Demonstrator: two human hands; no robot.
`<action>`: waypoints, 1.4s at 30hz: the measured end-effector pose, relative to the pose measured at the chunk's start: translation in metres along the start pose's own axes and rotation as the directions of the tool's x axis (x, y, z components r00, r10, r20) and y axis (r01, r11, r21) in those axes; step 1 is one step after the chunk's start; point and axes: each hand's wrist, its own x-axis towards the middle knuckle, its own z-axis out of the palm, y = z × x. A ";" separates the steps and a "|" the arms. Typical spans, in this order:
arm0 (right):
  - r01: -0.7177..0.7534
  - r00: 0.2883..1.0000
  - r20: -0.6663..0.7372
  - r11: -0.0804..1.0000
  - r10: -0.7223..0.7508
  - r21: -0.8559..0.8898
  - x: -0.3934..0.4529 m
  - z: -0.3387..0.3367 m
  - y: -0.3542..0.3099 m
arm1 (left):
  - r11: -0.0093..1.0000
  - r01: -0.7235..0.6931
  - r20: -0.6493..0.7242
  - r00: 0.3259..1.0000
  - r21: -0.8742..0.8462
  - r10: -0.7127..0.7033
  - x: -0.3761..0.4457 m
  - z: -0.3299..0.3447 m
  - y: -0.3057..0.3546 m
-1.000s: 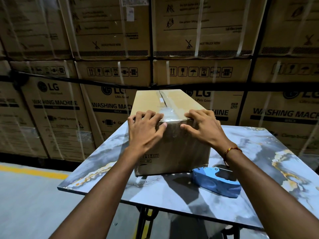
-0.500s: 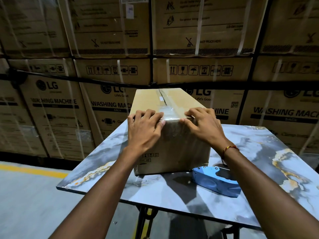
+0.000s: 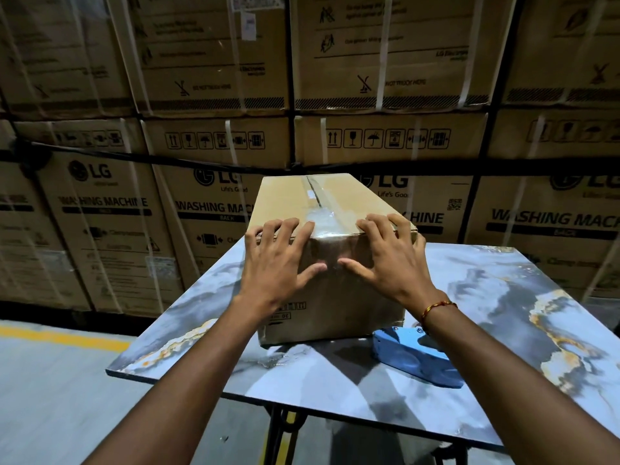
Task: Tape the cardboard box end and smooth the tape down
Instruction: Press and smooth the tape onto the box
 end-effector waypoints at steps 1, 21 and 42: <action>0.016 1.000 0.012 1.000 -0.016 -0.020 -0.001 0.000 0.001 | 1.000 -0.014 0.003 1.000 0.007 0.014 -0.001 0.001 -0.001; 0.092 0.989 0.125 0.989 -0.077 -0.114 -0.004 -0.008 0.014 | 0.991 0.122 -0.061 0.990 -0.061 -0.126 0.002 0.000 0.020; -0.011 1.000 0.023 0.975 0.006 0.222 0.003 -0.002 0.021 | 0.958 -0.007 0.007 1.000 -0.288 0.010 0.015 -0.020 0.004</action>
